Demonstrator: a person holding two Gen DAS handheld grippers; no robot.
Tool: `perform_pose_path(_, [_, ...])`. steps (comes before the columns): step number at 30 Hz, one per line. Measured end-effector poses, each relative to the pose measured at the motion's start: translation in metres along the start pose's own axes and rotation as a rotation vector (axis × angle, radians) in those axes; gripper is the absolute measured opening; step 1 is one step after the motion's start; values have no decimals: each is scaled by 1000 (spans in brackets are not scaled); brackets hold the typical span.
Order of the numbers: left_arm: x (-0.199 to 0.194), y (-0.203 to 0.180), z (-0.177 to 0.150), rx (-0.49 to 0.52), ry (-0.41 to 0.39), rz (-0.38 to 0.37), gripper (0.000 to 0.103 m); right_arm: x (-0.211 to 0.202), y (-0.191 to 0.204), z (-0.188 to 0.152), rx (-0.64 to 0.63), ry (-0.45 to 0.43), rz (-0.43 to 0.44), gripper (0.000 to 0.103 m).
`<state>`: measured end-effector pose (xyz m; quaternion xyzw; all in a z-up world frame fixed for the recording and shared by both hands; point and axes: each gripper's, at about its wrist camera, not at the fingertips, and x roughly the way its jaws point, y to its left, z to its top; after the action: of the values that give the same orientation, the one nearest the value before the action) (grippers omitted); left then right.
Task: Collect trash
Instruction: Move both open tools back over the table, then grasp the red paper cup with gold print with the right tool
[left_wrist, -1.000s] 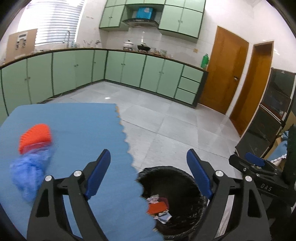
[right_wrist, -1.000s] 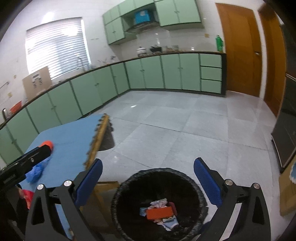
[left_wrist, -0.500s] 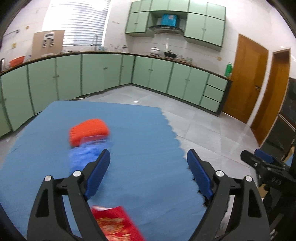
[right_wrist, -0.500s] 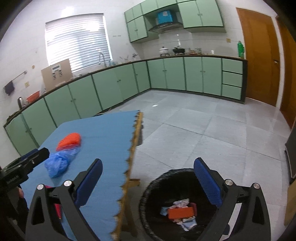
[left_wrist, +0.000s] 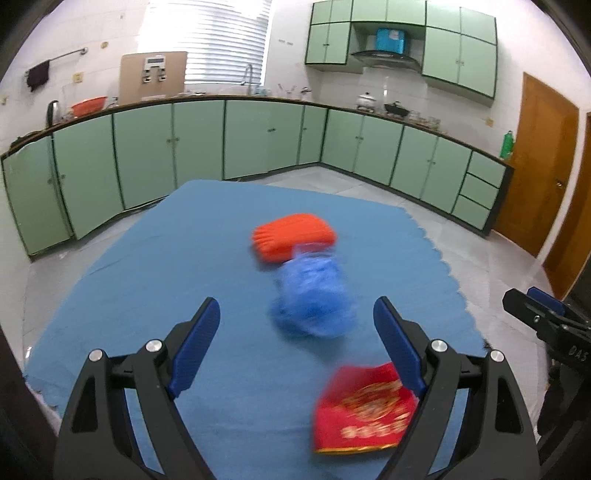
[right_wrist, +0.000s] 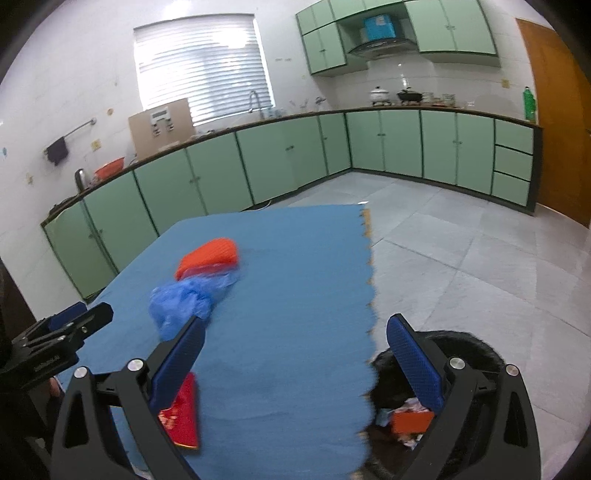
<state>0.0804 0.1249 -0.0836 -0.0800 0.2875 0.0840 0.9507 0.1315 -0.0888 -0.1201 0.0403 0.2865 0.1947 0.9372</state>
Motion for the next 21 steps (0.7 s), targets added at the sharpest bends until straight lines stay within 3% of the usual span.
perform_pose_path(13, [-9,52,-24,-28,28,65,83,21,69,-29,-70,83,99,97])
perform_pose_path(21, [-14,76,-36,-33,38,94,83,36,95,-41,-83,122,91,97])
